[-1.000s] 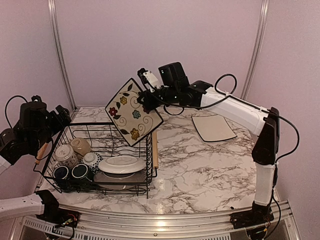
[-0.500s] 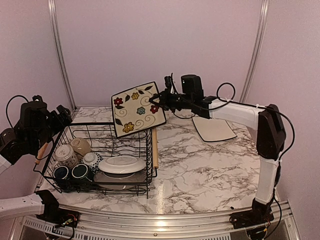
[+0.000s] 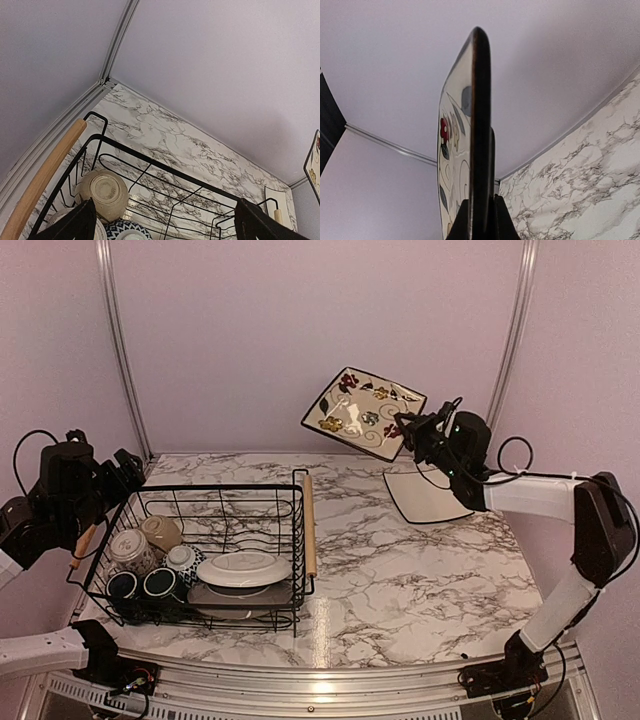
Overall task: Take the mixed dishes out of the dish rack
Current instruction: Place the plate with another plate.
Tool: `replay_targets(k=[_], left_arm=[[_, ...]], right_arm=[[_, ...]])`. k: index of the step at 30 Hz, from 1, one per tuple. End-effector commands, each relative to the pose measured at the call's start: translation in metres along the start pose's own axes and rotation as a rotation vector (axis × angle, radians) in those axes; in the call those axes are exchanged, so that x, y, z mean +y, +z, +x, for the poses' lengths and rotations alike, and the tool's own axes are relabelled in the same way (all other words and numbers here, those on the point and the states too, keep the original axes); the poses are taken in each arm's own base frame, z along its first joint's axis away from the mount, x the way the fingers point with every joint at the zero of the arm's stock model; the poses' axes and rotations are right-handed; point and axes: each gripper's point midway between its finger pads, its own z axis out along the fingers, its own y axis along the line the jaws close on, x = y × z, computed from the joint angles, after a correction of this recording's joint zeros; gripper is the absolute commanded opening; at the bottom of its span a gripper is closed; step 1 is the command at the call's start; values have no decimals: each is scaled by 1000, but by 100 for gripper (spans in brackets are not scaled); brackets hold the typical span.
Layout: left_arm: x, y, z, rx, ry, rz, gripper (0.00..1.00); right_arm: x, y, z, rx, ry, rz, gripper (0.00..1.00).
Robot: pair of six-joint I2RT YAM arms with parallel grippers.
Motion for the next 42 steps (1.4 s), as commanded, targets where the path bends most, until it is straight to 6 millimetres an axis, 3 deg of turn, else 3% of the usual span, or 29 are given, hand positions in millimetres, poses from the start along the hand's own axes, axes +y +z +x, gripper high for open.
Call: replay_targets(k=[1,8,18,25,37,42], left_arm=[[-4,2,6,16,9,23,99],[-9,5,14,49,15,48,99],[-10,4,21,74,17,66,99],[-12,6,23,83,20,73,99],[-11,5,27,92,13,82,99],[-11,4,26,90,8,85,99]], right_arm=[[52,-61,-98,-512,134,-198,0],[-23,-92,-122,-778,209,-44,0],[-106,-121,-121,-963,264,164,0],[-153,-118,-116,-1017,309,268,0],[-212,-111,-109,-1058,343,307,0],[-220,-99,-105,-1027,308,330,0]])
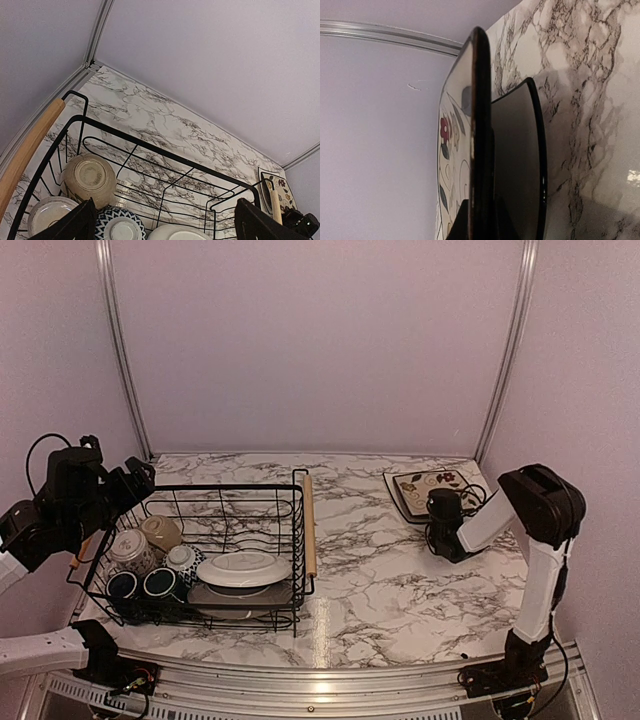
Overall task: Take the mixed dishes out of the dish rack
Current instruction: Place the plate with another plate.
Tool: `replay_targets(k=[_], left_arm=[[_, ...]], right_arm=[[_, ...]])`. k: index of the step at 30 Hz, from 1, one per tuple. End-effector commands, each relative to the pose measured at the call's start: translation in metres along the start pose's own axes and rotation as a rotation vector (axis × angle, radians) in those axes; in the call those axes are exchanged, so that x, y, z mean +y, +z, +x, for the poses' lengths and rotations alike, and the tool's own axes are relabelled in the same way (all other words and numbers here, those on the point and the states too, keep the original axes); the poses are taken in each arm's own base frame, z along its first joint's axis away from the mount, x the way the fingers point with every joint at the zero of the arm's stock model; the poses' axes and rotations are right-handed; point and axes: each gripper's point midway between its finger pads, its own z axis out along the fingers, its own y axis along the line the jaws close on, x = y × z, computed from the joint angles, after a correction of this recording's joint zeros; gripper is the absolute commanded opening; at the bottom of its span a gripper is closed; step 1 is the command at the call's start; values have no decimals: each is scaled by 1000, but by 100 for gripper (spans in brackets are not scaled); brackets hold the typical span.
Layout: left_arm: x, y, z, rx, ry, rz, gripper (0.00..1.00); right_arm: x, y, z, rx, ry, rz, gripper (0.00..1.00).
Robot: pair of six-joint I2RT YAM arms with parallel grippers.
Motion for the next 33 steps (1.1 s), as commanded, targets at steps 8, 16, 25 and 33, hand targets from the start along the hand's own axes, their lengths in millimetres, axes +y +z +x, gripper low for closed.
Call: replay_targets(k=[8,16,25,33], left_arm=[[-3,1,3,3,-11,23,99],[-7,6,7,15,-3,32,99],[-9,9,9,18,10,35,99],[-11,12,11,23,18,37,99]], right_arm=[[75,3,7,17,193,-201,28],[78,-5,19,128,-39,-87,61],[57,-17,24,258,-271,18,88],[26,-21,14,347,-371,49,93]])
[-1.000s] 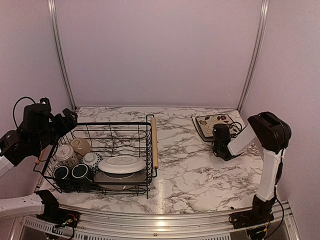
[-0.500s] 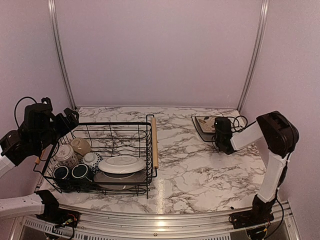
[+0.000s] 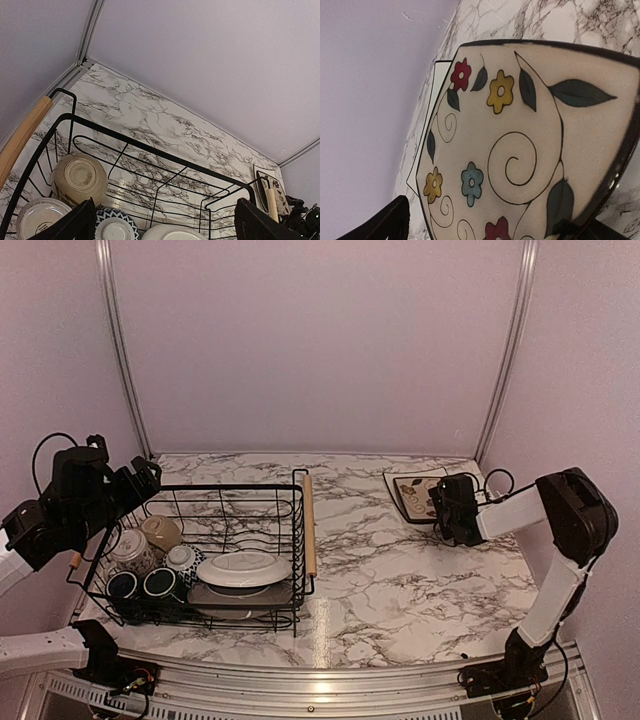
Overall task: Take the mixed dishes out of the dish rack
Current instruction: Place the plate with another plate.
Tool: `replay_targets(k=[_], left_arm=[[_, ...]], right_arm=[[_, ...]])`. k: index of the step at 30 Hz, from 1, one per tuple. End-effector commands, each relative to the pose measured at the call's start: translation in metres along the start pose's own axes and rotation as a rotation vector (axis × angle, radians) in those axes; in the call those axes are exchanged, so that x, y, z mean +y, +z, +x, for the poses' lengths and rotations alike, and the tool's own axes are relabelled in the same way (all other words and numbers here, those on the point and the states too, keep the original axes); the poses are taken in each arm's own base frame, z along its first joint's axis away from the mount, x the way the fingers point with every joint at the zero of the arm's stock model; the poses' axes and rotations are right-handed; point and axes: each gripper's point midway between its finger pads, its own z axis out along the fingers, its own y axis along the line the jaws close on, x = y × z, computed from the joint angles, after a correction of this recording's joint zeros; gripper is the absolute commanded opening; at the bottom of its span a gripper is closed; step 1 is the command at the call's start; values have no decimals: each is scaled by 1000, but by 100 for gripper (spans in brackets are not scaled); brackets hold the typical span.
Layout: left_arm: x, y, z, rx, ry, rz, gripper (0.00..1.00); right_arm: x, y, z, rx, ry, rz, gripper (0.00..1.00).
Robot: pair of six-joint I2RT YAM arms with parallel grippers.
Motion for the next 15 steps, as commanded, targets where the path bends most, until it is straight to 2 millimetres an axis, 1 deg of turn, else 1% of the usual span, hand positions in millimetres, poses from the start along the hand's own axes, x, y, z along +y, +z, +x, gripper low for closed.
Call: replay_targets(k=[1,3,7,8,9,11,13,14,15], left_arm=[[-2,6,6,12,26,6,99],[-3,6,6,15,29,6,99],[-4,7,6,14,30,6,99],[-5,7,6,12,31,9,99],[-5,8,6,13,36,7,99],[-7,8,4,12,43,9,99],[-10,9,2,13,53,11,99],[-10,10,3,16,59,8,99],[-11,11,3,20,65,7,99]], right_arm=[[2,-6,-7,53,-79,-31,94],[-7,-8,-5,92,-94,-24,98],[-16,-13,-1,193,-139,-40,99],[-16,-18,4,230,-155,-53,98],[-13,-22,4,241,-171,-67,99],[-14,-34,8,289,-211,-76,98],[-17,-47,17,359,-244,-97,98],[-18,-55,27,423,-279,-121,99],[-17,-62,32,465,-317,-141,99]])
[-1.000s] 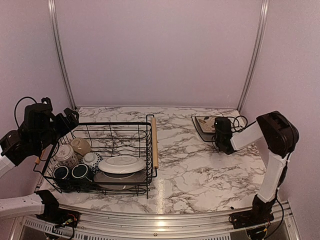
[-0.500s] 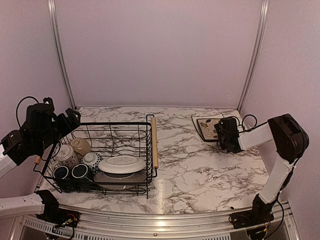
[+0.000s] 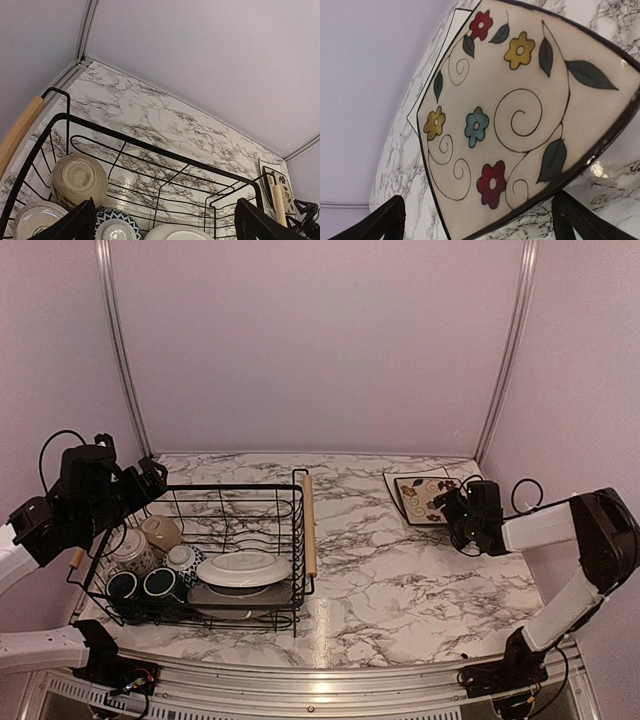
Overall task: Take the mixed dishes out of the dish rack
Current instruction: Place the plate with another plate, then grab the plate from the dish rack.
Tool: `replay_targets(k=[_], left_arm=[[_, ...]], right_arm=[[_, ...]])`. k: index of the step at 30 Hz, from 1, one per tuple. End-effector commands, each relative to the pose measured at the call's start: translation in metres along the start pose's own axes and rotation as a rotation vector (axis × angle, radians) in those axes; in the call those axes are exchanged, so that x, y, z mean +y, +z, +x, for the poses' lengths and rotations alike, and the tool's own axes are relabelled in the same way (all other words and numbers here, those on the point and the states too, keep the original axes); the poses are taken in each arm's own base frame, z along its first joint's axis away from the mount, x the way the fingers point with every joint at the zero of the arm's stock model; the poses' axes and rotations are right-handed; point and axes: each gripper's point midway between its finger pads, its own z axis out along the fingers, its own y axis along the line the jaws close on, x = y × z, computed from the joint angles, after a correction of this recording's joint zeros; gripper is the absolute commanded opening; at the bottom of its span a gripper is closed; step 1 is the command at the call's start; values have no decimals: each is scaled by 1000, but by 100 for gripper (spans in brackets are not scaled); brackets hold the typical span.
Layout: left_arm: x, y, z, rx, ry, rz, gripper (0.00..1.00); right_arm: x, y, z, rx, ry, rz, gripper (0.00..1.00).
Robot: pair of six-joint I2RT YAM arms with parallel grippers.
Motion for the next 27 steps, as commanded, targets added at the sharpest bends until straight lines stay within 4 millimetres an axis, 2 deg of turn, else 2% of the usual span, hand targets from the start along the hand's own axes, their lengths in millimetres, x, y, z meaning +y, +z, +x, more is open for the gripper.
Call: replay_targets(k=[1,5,7,9,11,12,13,15,18,21,24,27], left_arm=[[-9,4,-1,10,41,12,99],[-15,7,3,37,85,30,99],[-17,9,4,53,105,31,99],[-20,10,6,67,122,38,99],[-22,11,8,75,131,45,99],[-23,11,8,74,135,47,99],[-22,12,9,76,138,46,99],[-22,13,9,74,144,44,99],[-23,13,8,76,152,45,99],[-21,12,7,73,155,35,99],[-18,9,4,64,152,24,99],[-11,5,2,49,151,4,99]], right_arm=[[11,-23,35,222,-172,-81,99],[33,-54,48,293,-334,-152,98],[52,-72,56,317,-420,-250,99],[82,-92,70,357,-574,-372,97],[120,-116,92,394,-804,-516,94],[145,-129,97,370,-975,-589,93],[160,-140,107,362,-1095,-638,92],[182,-157,127,362,-1300,-714,91],[210,-172,152,346,-1497,-791,90],[230,-184,191,386,-1662,-869,89],[236,-185,240,468,-1813,-900,86],[242,-189,274,511,-1933,-905,84]])
